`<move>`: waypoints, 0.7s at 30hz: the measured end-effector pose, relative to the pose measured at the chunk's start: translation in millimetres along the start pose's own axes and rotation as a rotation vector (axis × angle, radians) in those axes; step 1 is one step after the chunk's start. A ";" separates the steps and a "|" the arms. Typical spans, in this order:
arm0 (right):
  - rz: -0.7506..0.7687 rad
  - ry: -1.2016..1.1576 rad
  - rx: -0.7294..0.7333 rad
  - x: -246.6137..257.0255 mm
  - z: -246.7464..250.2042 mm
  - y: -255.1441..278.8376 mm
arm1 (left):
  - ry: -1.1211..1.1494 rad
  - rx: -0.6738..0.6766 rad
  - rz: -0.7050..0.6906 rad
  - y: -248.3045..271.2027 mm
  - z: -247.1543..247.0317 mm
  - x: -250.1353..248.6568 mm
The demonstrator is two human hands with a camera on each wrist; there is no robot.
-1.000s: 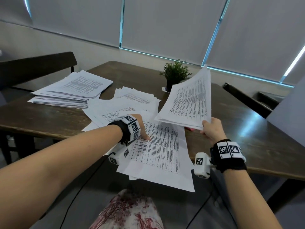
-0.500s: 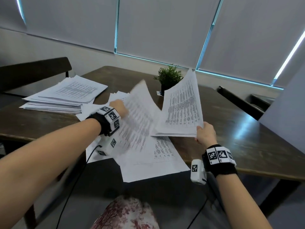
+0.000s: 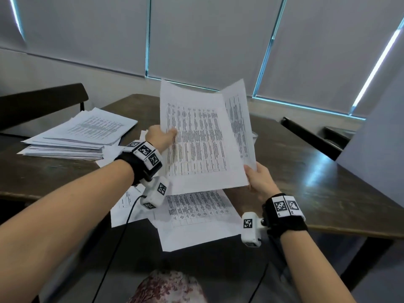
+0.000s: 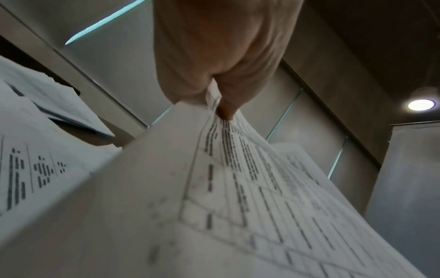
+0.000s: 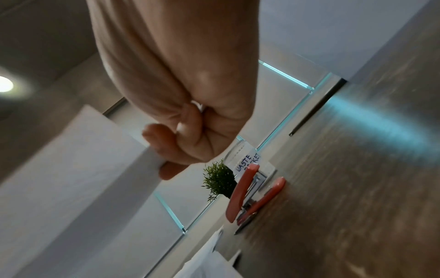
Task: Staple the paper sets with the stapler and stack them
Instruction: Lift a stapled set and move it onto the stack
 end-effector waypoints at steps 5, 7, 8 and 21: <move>0.049 0.087 -0.021 3.8 6.9 -9.5 | 0.158 0.042 -0.094 8.9 2.5 -24.5; 0.045 0.062 -0.002 3.4 3.3 -9.2 | 0.150 0.035 -0.146 11.0 5.3 -34.2; 0.039 0.023 0.022 3.5 -1.5 -8.5 | 0.144 0.021 -0.153 11.9 6.2 -35.0; -0.059 -0.245 0.187 22.6 -26.5 0.7 | 0.258 -0.072 -0.132 3.0 18.9 -10.6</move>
Point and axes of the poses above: each hand's wrist, its own y-axis away from the middle knuckle, its own z-axis out of the back of the hand, x = y × z, the point moved 9 cm from there along -y, towards the middle knuckle, and after that the axes turned 15 degrees about z, right-handed, at the moved point
